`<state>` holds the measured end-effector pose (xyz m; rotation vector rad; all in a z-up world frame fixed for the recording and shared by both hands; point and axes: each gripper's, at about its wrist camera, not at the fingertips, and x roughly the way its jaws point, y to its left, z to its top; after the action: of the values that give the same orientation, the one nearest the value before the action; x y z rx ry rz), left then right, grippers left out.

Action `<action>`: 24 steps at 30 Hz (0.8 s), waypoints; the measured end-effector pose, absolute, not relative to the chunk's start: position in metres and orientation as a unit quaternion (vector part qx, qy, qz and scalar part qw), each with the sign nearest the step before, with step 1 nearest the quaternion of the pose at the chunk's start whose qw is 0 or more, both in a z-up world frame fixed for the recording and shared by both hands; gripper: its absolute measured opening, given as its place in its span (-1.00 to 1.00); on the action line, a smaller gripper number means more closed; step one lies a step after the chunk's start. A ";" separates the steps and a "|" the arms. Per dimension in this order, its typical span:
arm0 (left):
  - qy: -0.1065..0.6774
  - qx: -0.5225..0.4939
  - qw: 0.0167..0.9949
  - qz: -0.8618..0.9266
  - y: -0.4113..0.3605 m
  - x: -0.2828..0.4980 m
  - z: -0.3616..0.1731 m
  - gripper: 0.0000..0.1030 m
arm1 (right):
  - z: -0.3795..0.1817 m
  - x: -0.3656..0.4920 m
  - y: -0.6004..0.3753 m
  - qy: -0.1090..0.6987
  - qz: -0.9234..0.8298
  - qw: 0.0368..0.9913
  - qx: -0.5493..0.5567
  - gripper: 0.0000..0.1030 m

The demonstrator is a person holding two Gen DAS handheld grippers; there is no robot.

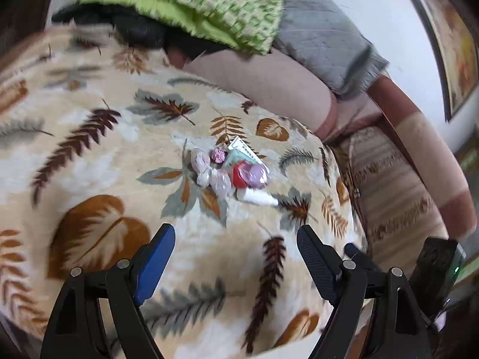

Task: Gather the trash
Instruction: 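Grasp the white plastic bag with the left tool while the right tool grasps the pink plastic bag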

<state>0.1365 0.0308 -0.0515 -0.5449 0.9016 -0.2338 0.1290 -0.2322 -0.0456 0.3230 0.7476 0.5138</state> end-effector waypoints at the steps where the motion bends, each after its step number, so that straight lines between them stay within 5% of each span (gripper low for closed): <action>1: 0.436 -0.275 0.850 -0.108 0.033 0.148 -0.060 0.68 | -0.053 0.140 -0.232 0.365 0.245 0.884 0.158 0.34; 13: 0.473 -0.358 0.798 -0.104 0.050 0.240 -0.118 0.66 | -0.118 0.272 -0.207 0.421 0.188 0.870 0.174 0.33; 14: 0.477 -0.363 0.793 -0.104 0.051 0.244 -0.123 0.66 | -0.122 0.280 -0.205 0.427 0.177 0.870 0.170 0.29; 17: 0.486 -0.359 0.789 -0.109 0.048 0.254 -0.132 0.65 | -0.135 0.290 -0.204 0.440 0.172 0.864 0.173 -0.38; 24: 0.498 -0.358 0.782 -0.114 0.031 0.273 -0.146 0.53 | -0.120 0.257 -0.227 0.407 0.184 0.878 0.172 -0.63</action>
<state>0.2725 0.0312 -0.1465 -0.7735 1.0756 -0.2459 0.2570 -0.2275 -0.1199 0.3590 0.8491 0.3842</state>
